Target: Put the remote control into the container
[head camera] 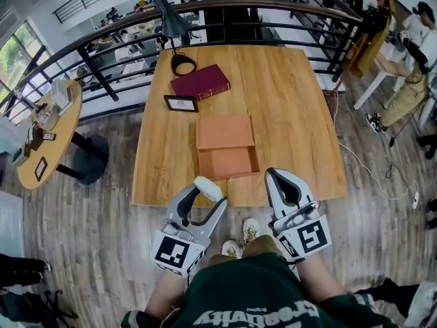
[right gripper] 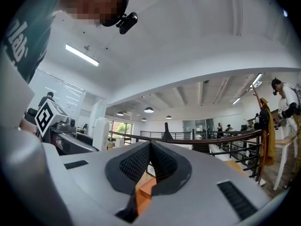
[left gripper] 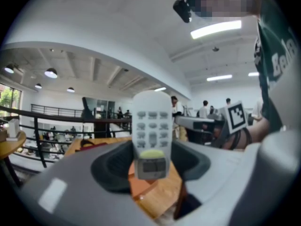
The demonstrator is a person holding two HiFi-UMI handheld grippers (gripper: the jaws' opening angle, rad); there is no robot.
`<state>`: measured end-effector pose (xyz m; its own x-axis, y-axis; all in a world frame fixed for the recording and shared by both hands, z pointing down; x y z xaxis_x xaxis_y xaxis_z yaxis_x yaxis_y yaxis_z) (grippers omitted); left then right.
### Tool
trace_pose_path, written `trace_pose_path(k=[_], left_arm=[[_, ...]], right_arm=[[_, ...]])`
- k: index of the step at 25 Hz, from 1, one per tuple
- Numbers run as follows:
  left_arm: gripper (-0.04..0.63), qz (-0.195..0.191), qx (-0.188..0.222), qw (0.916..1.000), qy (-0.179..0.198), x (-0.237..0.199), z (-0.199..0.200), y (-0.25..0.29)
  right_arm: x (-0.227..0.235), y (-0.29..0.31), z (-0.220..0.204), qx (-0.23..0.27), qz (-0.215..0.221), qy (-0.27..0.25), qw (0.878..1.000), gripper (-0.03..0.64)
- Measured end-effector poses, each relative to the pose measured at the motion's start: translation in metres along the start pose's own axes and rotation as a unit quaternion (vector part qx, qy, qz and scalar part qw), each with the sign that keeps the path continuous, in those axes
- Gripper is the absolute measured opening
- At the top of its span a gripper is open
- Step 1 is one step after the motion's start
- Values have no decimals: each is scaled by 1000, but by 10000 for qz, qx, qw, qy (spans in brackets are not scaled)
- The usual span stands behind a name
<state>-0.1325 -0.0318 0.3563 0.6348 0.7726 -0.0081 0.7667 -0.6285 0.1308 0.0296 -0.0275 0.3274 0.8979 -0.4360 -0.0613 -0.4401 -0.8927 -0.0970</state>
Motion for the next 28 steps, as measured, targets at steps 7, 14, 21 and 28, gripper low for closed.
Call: trace_pose_path(k=[7,14,21,28], left_arm=[[245,210,-152,9997,23,-12,6,33],[245,560,-300,9980,-50,-17,1,69],[244,914,-350,9952,-25,-20,-3,94],[245,1103,-454,9929,4,-23,-5,100]], right_arm=[[30,26,-2,190,331,51,9993,17],[68,47,-8,266,594,138,9978,17],[95,63,-21,289,872,236,9955,17],[107,73,-30,316,967,397,9940,17]])
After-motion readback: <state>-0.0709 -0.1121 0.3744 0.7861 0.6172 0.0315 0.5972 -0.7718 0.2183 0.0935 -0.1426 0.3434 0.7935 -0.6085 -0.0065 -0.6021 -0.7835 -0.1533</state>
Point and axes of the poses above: the fingertips, and each gripper's own axes: y forward along the fingers, x to its right, z out of its top, the point moved 4 cm from there along -y, backward along the fingers, and after that the axes turned 1 degree about x, right-handed, at the moved point
